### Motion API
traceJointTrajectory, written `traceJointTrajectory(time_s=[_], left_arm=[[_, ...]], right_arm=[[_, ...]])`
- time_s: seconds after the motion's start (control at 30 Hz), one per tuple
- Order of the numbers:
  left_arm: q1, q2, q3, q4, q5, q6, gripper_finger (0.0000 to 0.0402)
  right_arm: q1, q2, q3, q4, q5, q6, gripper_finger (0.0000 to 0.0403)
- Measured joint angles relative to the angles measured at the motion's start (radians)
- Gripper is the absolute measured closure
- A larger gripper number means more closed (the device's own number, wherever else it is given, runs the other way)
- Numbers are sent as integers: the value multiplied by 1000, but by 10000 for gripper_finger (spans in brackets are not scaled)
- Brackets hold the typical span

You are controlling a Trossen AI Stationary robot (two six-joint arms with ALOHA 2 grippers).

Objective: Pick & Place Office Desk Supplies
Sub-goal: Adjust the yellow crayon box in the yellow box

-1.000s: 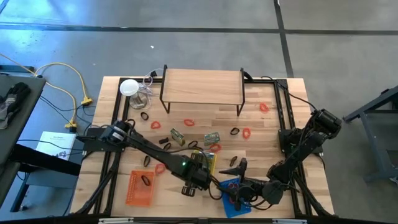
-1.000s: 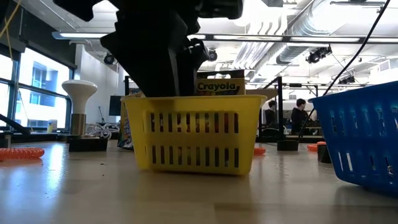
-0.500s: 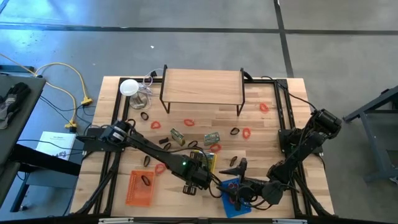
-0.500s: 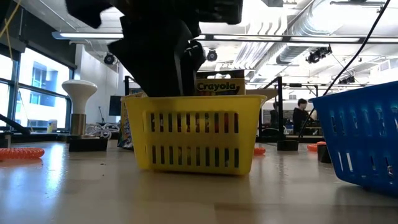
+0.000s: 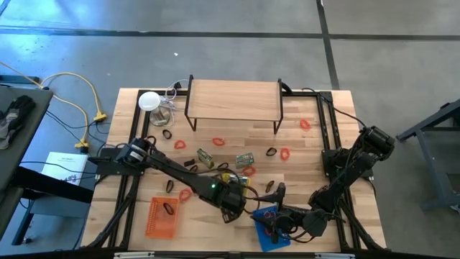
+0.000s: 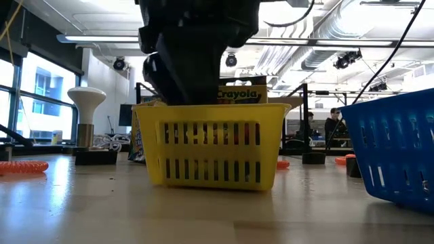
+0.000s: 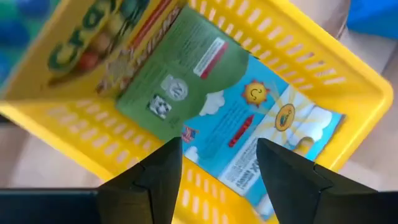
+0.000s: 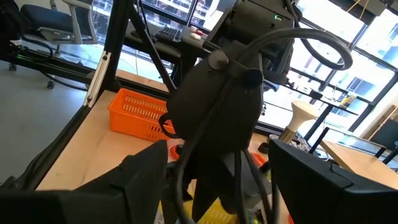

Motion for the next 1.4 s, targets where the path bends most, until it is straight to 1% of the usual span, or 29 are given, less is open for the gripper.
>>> traceJointTrajectory(time_s=[0.1,0.27,0.43,0.63,0.8,0.93,1.2,1.33,1.4], left_arm=[[0,0,0,-1,19,-63,204],[0,-1,0,-14,21,-179,204],[6,-1,0,-65,19,-341,204],[26,-1,0,-95,25,-402,204],[30,14,-1,-116,28,-407,204],[31,42,0,-116,31,-439,204],[26,54,0,-103,36,-317,204],[18,55,-1,-101,31,-313,207],[18,56,-1,-102,33,-321,221]], right_arm=[[0,0,0,0,0,16,135],[0,0,0,0,0,18,135],[0,0,0,0,0,42,135],[4,0,0,1,-3,53,135],[23,0,0,2,-3,46,135],[30,0,0,15,-4,23,135],[21,0,0,17,-4,-12,135],[17,0,0,17,-14,-12,135],[16,0,0,17,-27,-12,135]])
